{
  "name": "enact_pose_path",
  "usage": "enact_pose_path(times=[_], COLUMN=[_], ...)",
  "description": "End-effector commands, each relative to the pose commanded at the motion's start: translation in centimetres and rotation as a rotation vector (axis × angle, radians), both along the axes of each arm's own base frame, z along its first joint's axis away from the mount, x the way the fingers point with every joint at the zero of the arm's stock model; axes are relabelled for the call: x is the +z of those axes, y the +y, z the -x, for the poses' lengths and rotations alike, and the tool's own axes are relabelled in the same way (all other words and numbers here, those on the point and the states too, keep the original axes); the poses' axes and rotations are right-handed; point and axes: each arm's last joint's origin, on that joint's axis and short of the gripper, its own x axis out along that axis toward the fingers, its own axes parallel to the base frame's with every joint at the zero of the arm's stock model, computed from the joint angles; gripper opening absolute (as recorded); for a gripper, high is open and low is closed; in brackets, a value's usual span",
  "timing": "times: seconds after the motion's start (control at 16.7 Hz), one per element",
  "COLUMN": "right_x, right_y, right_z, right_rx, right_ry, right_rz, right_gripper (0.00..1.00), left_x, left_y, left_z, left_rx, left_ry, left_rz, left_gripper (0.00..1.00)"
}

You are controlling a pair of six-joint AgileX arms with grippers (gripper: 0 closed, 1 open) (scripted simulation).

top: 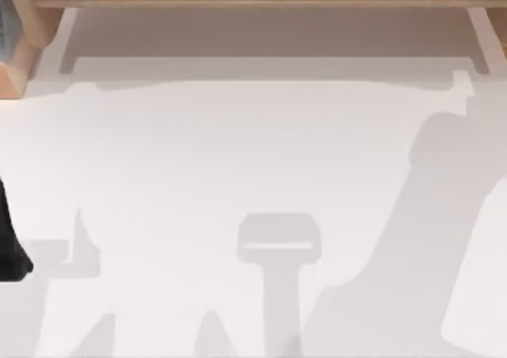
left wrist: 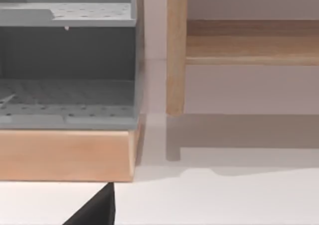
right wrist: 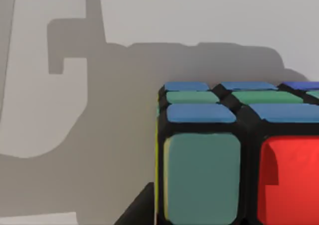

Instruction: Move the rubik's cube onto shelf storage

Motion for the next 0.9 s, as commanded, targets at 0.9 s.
enact_pose_path(times=[0.9], right_x=[3.1], right_y=[0.2], right_z=[-0.1], right_rx=[0.002], right_ry=[-0.001], right_rz=[0.000], right_gripper=[0.00], left_x=[0.0], left_y=[0.0], left_z=[0.0], left_rx=[0.000], left_ry=[0.000], left_rz=[0.000], left_gripper=[1.00])
